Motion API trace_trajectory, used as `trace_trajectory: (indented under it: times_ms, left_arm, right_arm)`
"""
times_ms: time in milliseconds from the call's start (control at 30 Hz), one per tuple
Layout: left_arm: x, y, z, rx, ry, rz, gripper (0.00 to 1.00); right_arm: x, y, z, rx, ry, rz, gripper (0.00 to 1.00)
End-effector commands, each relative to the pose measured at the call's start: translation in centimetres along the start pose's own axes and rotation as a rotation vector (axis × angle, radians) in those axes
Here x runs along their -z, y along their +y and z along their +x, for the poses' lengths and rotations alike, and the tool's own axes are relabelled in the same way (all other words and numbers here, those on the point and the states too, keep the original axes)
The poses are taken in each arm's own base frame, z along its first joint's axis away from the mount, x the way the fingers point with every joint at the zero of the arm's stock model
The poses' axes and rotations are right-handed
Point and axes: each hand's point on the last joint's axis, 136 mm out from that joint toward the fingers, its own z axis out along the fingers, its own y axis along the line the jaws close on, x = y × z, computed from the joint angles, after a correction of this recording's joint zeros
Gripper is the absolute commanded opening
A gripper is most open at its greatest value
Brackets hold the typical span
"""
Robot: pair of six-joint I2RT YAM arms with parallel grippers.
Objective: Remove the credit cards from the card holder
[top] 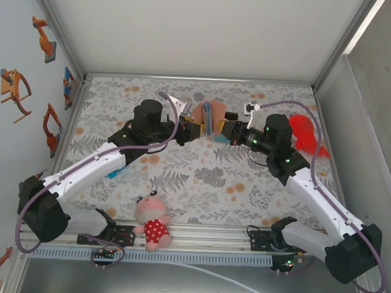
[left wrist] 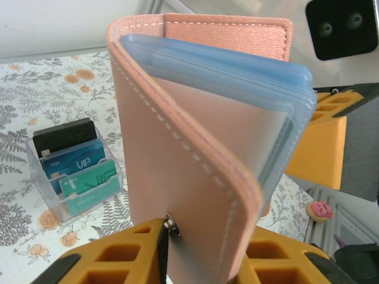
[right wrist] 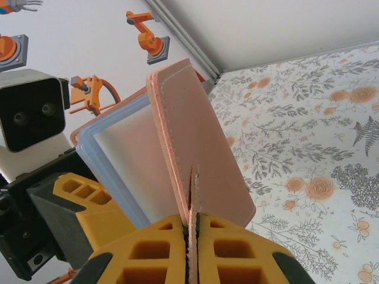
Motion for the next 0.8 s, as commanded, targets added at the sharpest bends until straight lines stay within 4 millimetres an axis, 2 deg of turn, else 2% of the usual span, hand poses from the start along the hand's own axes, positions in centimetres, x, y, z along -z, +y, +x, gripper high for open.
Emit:
trace_trajectory:
  times_ms: [0,33,67,167,233,333,500,600,767]
  left_arm:
    - [0.7,-1.1,-1.5,-0.039,-0.04,0.013,0.19]
    - [0.7,-1.1,-1.6,-0.039,-0.044,0.013,0.16]
    - [0.7,-1.1,-1.6,-0.038,-0.046,0.013,0.12]
    - [0.7,-1.5,-2.1,-0.032,-0.064,0.033,0.03]
    - [0.8,-2.1,-2.5,-0.024,-0.079,0.065,0.0]
    - [1.0,-2.9,-2.9,-0.008,-0.093,0.111,0.0]
    - [1.0,-3.6,-3.1,0.013,-0.099,0.15,0.0]
    - [0.9,-3.7,-3.1,0.021,-0.097,0.164,0.0]
    - [0.6,-4.0,-3.1,0.033,-0.091,0.19,0.0]
  right_arm:
    - [0.2,1.8,-0.4,0.053,-0.005,-0.066,0.0]
    - [0.2,1.8,-0.3,0.059,0.003,-0.069,0.0]
    - [0.2,1.9,-0.2,0.068,0.013,-0.074,0.04]
    - [0.1,1.9,0.4,0.109,0.048,-0.081,0.27]
    - [0.0,1.8,0.6,0.138,0.065,-0.078,0.36]
    - [0.1,1.8,0.9,0.175,0.087,-0.07,0.46]
    - [0.3,2.0,0.7,0.206,0.085,-0.065,0.49]
    - [0.2,1.9,0.7,0.207,0.083,-0.062,0.41]
    - [0.3,1.8,0.6,0.208,0.078,-0.053,0.39]
